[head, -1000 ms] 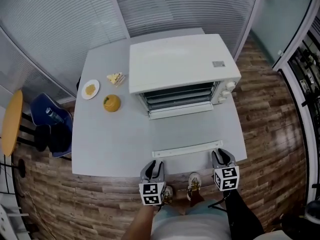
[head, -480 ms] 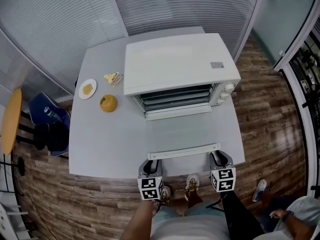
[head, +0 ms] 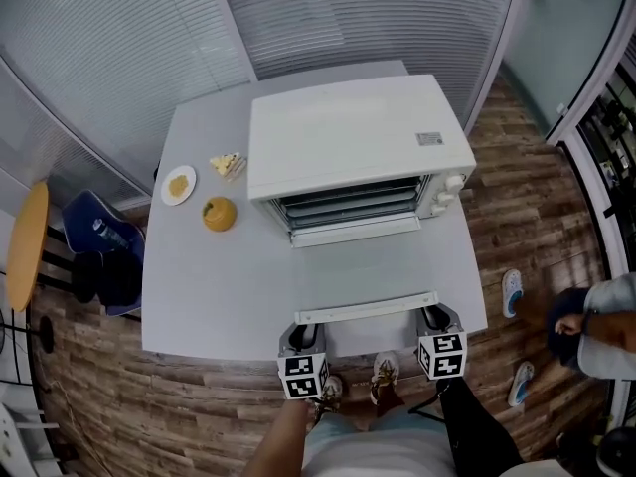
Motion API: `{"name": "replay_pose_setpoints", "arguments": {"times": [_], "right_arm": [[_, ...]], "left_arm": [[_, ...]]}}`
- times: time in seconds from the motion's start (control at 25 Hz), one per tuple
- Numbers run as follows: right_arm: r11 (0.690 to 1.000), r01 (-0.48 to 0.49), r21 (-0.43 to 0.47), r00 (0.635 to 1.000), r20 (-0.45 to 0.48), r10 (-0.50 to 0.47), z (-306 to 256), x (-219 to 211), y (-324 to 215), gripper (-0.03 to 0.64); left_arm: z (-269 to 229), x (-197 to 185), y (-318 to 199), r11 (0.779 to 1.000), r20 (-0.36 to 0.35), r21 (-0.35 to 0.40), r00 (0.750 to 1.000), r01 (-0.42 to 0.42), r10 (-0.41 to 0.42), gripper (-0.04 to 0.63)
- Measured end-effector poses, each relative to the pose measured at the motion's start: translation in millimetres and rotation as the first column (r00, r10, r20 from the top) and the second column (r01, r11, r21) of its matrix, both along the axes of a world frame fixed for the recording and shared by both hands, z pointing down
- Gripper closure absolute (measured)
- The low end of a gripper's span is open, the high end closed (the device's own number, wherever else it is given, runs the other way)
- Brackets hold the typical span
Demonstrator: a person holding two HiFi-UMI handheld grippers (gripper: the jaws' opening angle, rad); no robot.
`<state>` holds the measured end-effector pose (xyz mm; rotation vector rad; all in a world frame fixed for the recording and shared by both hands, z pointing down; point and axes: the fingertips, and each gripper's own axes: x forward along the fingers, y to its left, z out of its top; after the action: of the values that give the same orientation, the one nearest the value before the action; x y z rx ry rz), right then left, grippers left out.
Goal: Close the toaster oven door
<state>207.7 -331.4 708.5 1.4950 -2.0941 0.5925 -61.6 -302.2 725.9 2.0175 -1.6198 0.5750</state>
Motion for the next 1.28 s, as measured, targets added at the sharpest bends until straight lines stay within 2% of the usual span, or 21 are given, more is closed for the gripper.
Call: {"name": "replay_pose_setpoints", "arguments": {"times": [0.6,0.8,1.04,1.28], "right_arm": [[0.988,0.017,0.152,0.999,0.027,-0.021,-56.7,-5.1,-13.1,0.537],[0.971,0.059,0.231,0.997,0.029,-0.068,-82.0,-8.9,-21.6,0.537],[0.951,0.087,0.297,0.994,0.030,-0.100,-105.6,-12.2,-32.3,0.537],[0.933,0.111,0.342,0.987,0.071,-0.144,-125.0,-14.2,-44.5,0.532]], "left_arm": [[-58.5,-7.4,-12.4,0.986,0.069,0.157,0.995,0.054,-0.066,0.440],[-83.2,-10.3,-22.7,0.967,0.066,0.236,0.992,0.092,-0.110,0.440],[-106.5,-12.2,-34.5,0.949,0.060,0.287,0.986,0.129,-0.153,0.440],[-124.9,-14.9,-47.6,0.930,0.061,0.334,0.981,0.155,-0.186,0.440]]}}
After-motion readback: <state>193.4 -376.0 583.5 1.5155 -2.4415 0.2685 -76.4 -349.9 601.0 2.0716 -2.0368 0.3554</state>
